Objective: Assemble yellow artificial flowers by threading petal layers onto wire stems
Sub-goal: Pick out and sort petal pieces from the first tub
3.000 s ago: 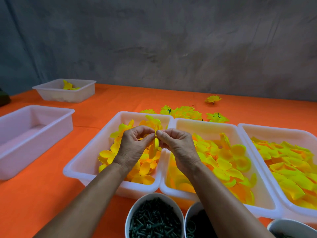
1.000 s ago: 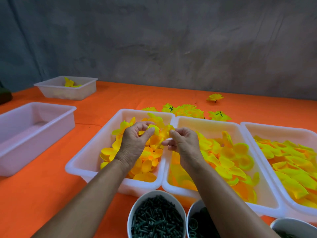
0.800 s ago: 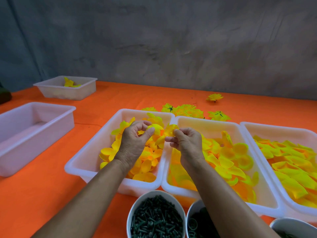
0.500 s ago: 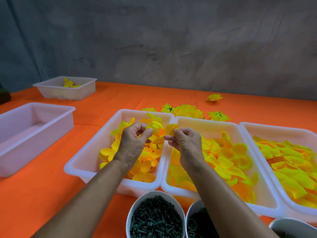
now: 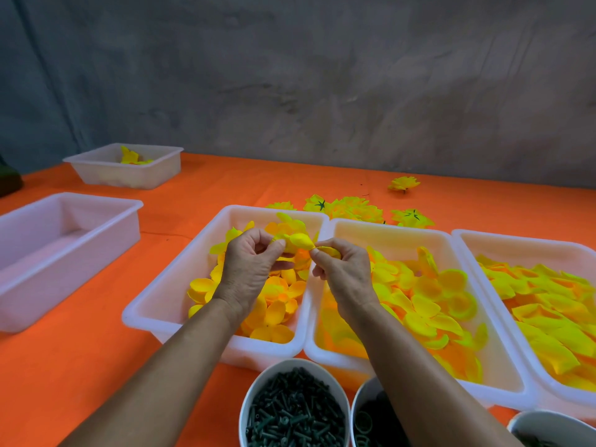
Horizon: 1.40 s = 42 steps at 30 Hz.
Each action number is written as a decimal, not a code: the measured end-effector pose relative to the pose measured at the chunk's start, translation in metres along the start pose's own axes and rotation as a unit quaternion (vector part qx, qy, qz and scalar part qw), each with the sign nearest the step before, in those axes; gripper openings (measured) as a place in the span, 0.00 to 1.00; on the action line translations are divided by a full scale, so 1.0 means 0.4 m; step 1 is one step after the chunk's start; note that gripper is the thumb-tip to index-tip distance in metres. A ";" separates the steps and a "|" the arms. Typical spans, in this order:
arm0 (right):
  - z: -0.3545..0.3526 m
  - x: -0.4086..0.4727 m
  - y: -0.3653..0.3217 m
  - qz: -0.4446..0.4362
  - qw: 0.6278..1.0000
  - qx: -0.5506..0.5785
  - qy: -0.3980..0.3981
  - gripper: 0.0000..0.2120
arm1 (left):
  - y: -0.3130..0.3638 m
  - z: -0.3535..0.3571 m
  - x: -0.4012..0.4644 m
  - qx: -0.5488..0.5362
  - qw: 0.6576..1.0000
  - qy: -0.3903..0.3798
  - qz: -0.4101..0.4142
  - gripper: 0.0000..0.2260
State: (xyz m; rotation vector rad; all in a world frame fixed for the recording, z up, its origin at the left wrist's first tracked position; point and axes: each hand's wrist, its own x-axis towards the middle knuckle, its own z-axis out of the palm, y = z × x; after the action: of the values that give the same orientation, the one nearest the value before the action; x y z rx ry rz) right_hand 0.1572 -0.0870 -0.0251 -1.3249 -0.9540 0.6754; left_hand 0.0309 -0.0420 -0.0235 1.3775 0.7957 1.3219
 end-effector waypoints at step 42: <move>0.010 -0.021 0.003 -0.171 0.942 -0.283 -0.055 0.15 | -0.018 0.006 -0.001 0.325 0.934 0.029 0.147 0.14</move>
State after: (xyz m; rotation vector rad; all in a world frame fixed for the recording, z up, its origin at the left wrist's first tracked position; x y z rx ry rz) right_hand 0.1497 -0.0922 -0.0278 -1.5697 -1.5014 0.2061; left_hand 0.0344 -0.0408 -0.0301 2.0483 1.1672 1.3891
